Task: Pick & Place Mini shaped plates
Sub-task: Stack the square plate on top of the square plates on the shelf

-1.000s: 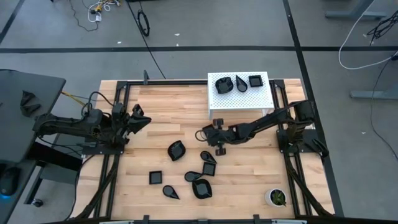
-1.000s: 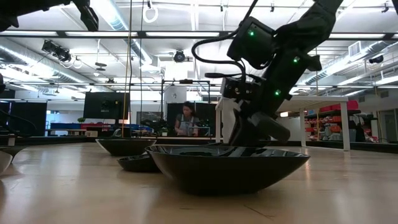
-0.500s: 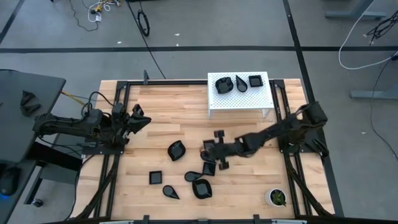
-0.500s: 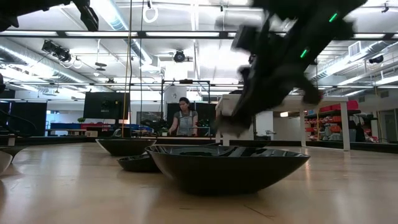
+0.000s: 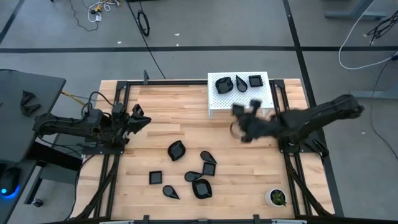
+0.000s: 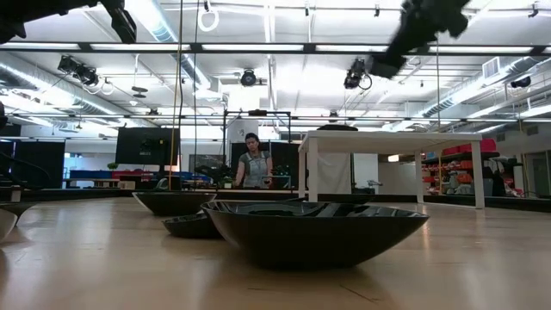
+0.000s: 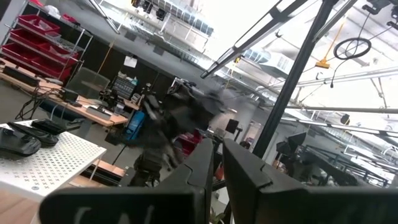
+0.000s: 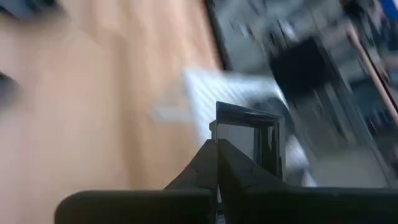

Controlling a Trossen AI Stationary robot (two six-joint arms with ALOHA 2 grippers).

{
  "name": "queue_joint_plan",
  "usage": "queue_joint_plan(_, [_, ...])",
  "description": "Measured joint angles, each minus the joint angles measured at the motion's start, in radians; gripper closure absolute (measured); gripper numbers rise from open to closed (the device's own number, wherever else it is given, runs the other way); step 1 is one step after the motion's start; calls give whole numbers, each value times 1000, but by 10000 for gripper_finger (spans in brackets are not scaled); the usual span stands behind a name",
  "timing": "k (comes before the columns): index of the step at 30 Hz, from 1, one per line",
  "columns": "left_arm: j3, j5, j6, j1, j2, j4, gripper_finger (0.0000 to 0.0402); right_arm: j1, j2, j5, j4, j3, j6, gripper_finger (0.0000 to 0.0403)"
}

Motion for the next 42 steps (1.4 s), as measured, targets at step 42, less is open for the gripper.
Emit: queue_joint_plan(42, [0, 0, 0, 0, 0, 0, 360, -836, 77, -241, -12, -43, -724, 367])
